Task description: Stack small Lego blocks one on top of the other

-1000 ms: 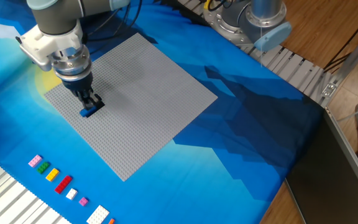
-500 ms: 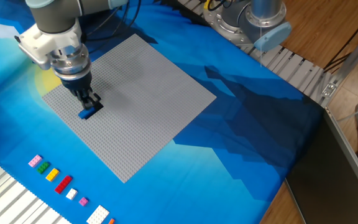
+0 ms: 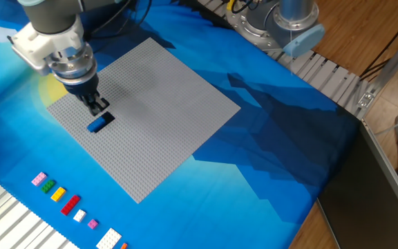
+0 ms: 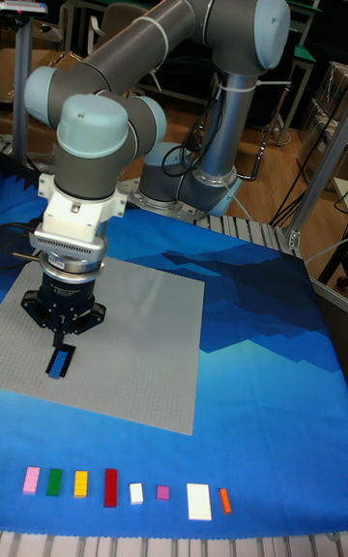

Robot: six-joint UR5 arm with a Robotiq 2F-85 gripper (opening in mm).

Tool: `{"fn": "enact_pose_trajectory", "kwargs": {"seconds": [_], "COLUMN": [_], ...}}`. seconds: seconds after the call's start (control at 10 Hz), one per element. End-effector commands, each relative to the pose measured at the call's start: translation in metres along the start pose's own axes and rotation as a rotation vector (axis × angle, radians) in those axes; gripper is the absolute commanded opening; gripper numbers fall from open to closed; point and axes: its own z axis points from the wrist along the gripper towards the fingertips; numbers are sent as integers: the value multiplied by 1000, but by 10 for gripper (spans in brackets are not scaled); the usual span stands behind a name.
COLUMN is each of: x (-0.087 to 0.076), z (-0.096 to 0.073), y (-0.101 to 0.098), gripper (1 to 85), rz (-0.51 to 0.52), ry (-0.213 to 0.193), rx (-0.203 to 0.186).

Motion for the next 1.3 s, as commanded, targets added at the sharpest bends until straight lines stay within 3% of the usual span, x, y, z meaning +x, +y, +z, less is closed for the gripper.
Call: {"fn": "enact_pose_trajectory", "kwargs": {"seconds": [0.0, 0.1, 0.3, 0.4, 0.5, 0.6, 0.8, 0.9, 1.2], "x": [-31, -44, -58, -69, -81, -81, -57, -46, -23], "z": [-23, -26, -32, -33, -25, -20, -32, -38, -46], "y": [15, 14, 28, 28, 36, 41, 78, 88, 123], "gripper": [10, 10, 10, 10, 10, 10, 10, 10, 10], "rz": [37, 16, 19, -4, -15, -37, 9, 41, 116], "ry": [-29, -53, -68, -77, -102, -97, -76, -80, -110], "rx": [-7, 9, -19, 15, 13, 17, -72, -49, -38]}}
